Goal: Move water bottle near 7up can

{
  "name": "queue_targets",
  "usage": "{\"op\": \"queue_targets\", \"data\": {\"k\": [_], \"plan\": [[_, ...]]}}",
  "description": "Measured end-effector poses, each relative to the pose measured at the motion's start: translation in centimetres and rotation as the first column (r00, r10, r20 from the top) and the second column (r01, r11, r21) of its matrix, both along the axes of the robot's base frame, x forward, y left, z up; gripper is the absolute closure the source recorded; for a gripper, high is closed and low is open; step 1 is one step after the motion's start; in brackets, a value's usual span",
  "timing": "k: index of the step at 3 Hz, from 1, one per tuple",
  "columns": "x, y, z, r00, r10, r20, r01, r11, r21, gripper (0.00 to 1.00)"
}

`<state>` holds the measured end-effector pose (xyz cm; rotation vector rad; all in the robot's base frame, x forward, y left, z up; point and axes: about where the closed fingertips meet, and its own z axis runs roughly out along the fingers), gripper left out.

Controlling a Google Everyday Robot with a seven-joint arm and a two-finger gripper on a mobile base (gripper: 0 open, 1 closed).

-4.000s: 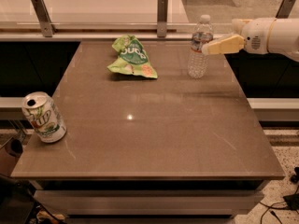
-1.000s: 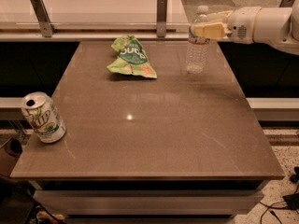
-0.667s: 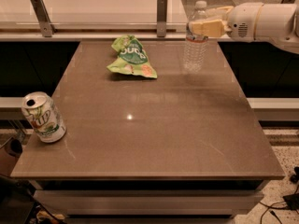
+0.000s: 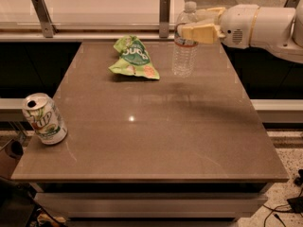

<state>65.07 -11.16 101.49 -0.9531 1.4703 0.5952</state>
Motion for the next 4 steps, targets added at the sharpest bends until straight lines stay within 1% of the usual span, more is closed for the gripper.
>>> {"op": "queue_targets", "data": {"k": [1,2,3,4], "plan": [[-2.0,2.2,-0.5,0.9981,0.061,0.0,-0.061,0.998,-0.013,1.0],[-6.1,6.3,-1.6,0.9915,0.12,-0.049,-0.125,0.987,-0.097,1.0],[-6.0,6.3,-1.6,0.9915,0.121,-0.049,-0.125,0.987,-0.097,1.0],[-6.6,8.0,-1.8,0.9873,0.152,-0.047,-0.156,0.983,-0.095,1.0]]}}
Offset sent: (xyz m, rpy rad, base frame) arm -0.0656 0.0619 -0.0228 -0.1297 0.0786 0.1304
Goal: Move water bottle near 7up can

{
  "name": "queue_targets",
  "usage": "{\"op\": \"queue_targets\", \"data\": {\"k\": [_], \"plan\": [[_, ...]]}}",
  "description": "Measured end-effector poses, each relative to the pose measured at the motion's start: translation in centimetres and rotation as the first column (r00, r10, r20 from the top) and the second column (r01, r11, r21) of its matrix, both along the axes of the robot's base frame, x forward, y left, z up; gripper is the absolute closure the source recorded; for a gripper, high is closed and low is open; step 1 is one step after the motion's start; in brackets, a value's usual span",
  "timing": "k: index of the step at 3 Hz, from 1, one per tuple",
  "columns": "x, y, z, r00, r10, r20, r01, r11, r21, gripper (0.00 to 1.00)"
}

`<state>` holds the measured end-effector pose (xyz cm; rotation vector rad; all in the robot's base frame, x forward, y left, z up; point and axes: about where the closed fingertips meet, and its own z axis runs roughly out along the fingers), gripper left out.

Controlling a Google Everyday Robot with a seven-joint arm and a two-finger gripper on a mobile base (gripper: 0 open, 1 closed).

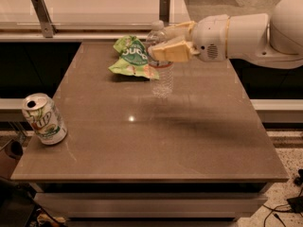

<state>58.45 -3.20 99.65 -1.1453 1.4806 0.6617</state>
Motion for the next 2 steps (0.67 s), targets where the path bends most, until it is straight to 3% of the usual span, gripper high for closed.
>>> {"op": "queue_targets", "data": {"k": [2], "plan": [[-2.4,3.4,0.2,0.999,0.042,0.014,-0.042,0.999,0.011,1.0]]}}
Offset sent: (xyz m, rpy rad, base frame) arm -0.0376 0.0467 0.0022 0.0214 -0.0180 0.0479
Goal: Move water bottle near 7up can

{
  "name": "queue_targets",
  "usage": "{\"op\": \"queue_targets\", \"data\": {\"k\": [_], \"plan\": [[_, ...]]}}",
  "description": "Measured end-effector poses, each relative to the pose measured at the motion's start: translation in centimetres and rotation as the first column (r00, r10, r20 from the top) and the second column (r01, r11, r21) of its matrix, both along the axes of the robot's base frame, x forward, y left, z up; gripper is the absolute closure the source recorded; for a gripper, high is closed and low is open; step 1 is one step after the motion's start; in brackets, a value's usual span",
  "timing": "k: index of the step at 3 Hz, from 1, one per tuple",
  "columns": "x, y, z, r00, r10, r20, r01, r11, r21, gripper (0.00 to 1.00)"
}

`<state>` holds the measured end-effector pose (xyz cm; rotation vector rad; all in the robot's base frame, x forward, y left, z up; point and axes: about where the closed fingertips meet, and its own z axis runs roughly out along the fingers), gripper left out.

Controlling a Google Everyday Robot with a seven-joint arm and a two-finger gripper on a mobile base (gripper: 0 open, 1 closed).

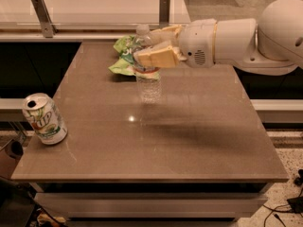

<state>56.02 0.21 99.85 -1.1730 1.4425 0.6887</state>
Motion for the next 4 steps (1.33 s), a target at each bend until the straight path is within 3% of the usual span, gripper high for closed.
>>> {"op": "queue_targets", "data": {"k": [3,4], "plan": [[-3.9,3.5,-0.2,1.0,0.001,-0.005,-0.001,0.998,0.069,1.0],[-4.1,4.8,-0.6,0.9995,0.024,-0.019,-0.022,0.997,0.072,1.0]]}}
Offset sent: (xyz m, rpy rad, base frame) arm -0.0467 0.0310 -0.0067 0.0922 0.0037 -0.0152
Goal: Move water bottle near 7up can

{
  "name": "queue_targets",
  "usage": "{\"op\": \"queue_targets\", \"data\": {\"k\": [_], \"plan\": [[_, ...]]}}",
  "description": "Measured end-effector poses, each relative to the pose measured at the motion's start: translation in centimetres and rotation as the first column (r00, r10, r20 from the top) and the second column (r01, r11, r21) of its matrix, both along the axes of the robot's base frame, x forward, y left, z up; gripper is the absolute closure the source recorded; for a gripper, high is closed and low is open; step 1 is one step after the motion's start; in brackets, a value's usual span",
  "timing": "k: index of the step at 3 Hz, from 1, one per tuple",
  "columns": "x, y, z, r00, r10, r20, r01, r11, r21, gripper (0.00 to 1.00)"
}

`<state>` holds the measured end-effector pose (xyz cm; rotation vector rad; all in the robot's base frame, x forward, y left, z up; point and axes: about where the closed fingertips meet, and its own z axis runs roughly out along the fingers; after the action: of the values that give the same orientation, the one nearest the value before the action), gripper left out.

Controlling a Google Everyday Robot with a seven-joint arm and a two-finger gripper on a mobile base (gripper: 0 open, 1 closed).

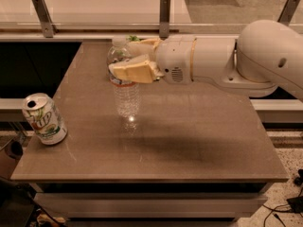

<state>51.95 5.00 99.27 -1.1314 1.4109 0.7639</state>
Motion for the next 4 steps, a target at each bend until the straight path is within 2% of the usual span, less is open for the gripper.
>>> {"op": "queue_targets", "data": {"k": [1,3,4], "plan": [[0.1,1.2,-0.3,0.9982,0.058,-0.014,-0.058,0.998,-0.007,1.0],[0.2,2.5,-0.5,0.9964,0.083,-0.018,-0.083,0.996,-0.016,1.0],[-0.1,4.2,-0.8,0.9947,0.101,-0.019,-0.102,0.994,-0.047,1.0]]}}
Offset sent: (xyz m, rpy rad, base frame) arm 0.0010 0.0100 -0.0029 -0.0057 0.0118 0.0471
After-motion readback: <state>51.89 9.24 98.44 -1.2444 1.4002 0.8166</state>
